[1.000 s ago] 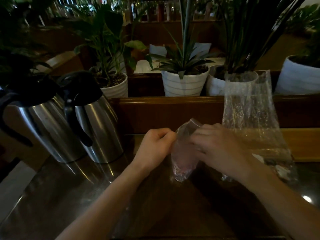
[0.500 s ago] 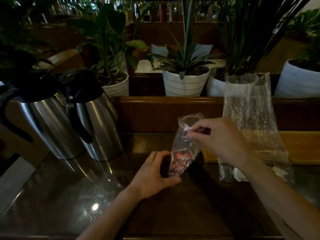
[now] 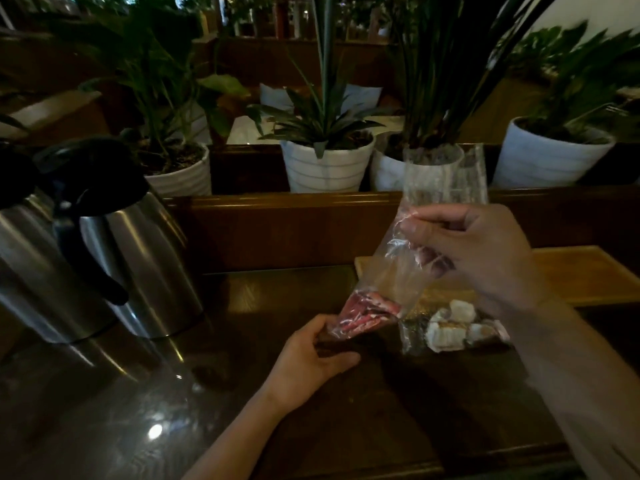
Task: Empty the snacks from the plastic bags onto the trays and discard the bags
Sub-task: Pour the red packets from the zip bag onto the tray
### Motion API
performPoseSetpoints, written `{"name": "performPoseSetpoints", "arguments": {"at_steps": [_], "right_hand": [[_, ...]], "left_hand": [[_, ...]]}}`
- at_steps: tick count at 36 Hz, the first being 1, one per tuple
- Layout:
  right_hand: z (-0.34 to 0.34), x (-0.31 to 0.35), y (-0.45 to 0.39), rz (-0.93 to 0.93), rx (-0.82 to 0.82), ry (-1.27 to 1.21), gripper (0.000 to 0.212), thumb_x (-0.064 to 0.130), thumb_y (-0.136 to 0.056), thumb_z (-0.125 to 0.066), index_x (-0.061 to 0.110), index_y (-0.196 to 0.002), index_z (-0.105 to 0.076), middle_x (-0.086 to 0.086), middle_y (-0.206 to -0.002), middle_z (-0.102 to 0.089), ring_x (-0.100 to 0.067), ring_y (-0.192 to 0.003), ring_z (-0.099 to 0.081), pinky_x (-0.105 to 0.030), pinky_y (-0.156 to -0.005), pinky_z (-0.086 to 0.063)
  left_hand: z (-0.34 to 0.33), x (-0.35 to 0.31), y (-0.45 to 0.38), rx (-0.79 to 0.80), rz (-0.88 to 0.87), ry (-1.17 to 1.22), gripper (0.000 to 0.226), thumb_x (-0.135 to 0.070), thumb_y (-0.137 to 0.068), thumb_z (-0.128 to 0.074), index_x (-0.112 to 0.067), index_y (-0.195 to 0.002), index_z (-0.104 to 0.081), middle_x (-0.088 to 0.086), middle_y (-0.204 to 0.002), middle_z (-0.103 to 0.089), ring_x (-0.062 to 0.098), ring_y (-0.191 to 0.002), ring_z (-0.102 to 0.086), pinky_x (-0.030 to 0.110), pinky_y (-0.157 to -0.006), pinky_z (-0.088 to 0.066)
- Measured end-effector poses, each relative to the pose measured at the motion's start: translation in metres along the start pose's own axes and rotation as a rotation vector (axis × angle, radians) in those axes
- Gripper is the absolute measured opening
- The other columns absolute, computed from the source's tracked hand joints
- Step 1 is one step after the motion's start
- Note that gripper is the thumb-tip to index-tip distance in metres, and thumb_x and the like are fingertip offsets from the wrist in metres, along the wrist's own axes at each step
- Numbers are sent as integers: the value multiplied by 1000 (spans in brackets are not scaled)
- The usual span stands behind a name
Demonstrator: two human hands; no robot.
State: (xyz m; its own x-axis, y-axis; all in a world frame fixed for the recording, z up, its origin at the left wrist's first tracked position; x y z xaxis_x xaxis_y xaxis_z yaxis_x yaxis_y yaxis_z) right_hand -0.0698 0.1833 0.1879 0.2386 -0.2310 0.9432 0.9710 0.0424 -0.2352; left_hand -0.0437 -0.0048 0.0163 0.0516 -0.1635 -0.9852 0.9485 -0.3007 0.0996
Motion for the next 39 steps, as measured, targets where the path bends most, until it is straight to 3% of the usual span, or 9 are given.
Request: {"name": "performPoseSetpoints", "arguments": {"at_steps": [6, 12, 15, 21, 25, 30, 35, 39], "right_hand": [[37, 6, 8, -24, -5, -46, 16, 26, -73, -72, 22, -88, -76, -6, -75, -74, -12, -58, -65, -22, -48, -53], [100, 7, 8, -10, -39, 22, 21, 27, -77, -69, 17, -94, -76, -6, -80, -75, -16, -66, -67, -25, -51, -53], [138, 0, 8, -74, 11, 43, 29, 32, -73, -68, 19, -98, -76, -6, -85, -75, -18, -72, -68, -28, -56, -53], [216, -31, 1, -178, 35, 50, 19, 13, -85, -64, 23, -93, -78, -2, -85, -77, -11, -74, -70, -31, -62, -53], [267, -60, -10, -211, 1, 75, 23, 14, -87, -64, 21, -107, -73, -4, -92, -75, -17, -82, -70, -32, -63, -53], [319, -97, -26, -237, -9, 58, 23, 11, -86, -66, 20, -107, -73, -5, -96, -76, -19, -87, -72, -32, -64, -55], [356, -135, -45, -289, 21, 85, 23, 11, -88, -64, 23, -104, -73, -2, -95, -76, -18, -87, -72, -35, -72, -57], [375, -162, -57, -301, 51, 124, 23, 11, -90, -62, 23, -106, -73, -1, -93, -77, -15, -84, -71, -28, -67, -55]], "left_hand": [[-37, -26, -10, -157, -84, 129, 15, -18, -90, -61, -22, -105, -65, -7, -100, -73, 6, -89, -69, 23, -77, -57], [-66, -50, -30, -213, -202, 119, 15, -10, -93, -58, -16, -103, -66, -9, -104, -72, 8, -94, -69, 25, -75, -58], [-83, -59, -42, -232, -192, 118, 16, -19, -89, -61, -19, -102, -68, -5, -103, -74, 14, -94, -71, 34, -78, -60], [-123, -83, -71, -292, -243, -17, 35, -44, -78, -62, -11, -90, -65, 18, -91, -69, 37, -85, -68, 56, -74, -57], [-155, -105, -95, -308, -307, -107, 10, -29, -84, -64, -19, -80, -67, 12, -80, -71, 25, -73, -71, 43, -65, -61], [-196, -121, -125, -301, -289, -127, 7, -14, -89, -63, -9, -88, -68, 7, -80, -73, 14, -70, -72, 22, -59, -59], [-227, -122, -162, -304, -176, -81, 4, -13, -88, -66, -11, -89, -69, 3, -78, -74, 11, -66, -69, 19, -56, -54], [-244, -127, -185, -290, -120, -93, 3, -13, -89, -66, -13, -87, -67, 1, -76, -73, 8, -67, -69, 24, -60, -54]]}}
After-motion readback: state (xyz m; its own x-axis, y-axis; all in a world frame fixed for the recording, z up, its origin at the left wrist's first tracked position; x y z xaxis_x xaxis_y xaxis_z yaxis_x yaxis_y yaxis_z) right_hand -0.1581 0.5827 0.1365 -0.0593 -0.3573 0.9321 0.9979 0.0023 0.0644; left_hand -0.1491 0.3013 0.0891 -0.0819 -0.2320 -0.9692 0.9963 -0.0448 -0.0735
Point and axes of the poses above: each hand's wrist, its own y-axis away from the middle knuckle, its own z-axis out of the back of the hand, x = y × z, the point moved 4 cm from there along -y, towards the middle knuckle
